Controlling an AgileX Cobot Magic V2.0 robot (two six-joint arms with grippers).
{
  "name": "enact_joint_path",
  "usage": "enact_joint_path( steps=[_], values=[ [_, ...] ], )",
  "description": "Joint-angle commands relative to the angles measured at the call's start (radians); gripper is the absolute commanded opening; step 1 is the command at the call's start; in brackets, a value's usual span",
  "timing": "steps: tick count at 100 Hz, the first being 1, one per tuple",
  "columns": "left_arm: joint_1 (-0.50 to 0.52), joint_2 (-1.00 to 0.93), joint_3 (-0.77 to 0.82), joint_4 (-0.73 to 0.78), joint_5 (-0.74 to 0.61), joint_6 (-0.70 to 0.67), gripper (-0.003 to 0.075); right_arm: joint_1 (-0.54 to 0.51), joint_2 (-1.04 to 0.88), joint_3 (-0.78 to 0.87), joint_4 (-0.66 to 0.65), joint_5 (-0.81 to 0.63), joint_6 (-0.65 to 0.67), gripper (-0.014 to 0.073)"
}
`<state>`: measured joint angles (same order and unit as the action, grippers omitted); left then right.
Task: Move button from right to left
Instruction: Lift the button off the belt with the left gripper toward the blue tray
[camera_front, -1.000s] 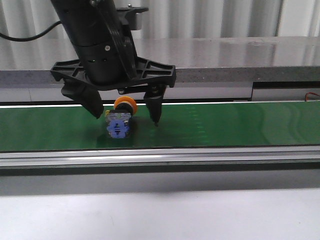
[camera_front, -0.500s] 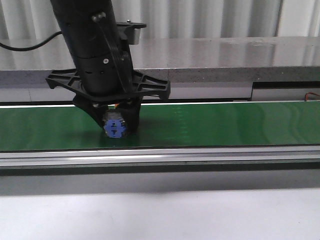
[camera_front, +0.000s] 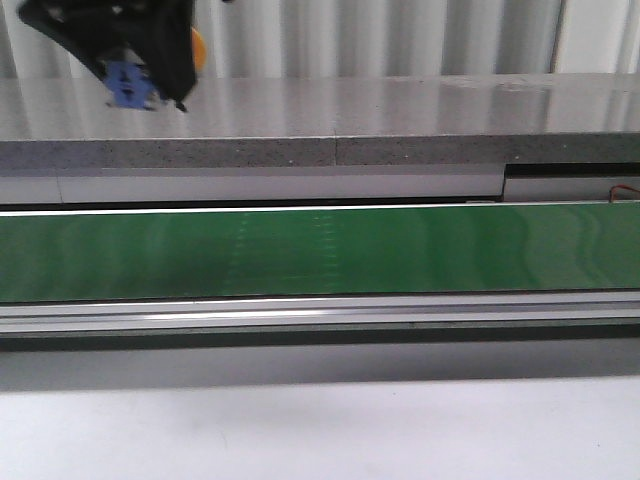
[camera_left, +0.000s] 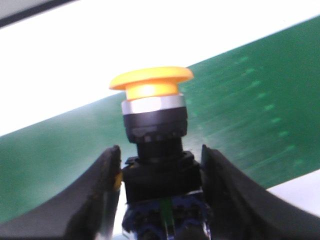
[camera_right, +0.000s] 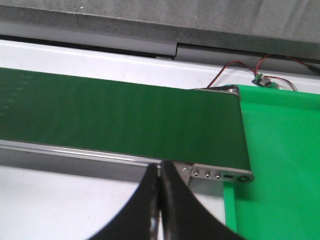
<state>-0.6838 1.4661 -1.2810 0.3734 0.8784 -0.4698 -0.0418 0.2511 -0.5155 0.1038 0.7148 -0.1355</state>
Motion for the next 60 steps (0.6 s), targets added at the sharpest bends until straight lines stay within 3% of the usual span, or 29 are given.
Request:
enact_joint_path(
  steps=[1,19,41,60],
  values=[
    [0.041,-0.095,0.003,0.023,-0.003,0.051,-0.002,0.0,0.008,-0.026,-0.007,-0.077,-0.005,-0.0067],
    [0.167,-0.216,0.118,0.021,0.012,0.152,-0.002,0.0,0.008,-0.026,-0.007,-0.077,-0.005,-0.0067],
    [0.398,-0.294,0.241,0.006,0.016,0.269,-0.002,0.0,0.008,-0.026,-0.007,-0.077,-0.005,-0.0067],
    [0.641,-0.295,0.285,-0.149,-0.041,0.451,-0.002,0.0,0.008,-0.026,-0.007,-0.077,-0.005,-0.0067]
  ],
)
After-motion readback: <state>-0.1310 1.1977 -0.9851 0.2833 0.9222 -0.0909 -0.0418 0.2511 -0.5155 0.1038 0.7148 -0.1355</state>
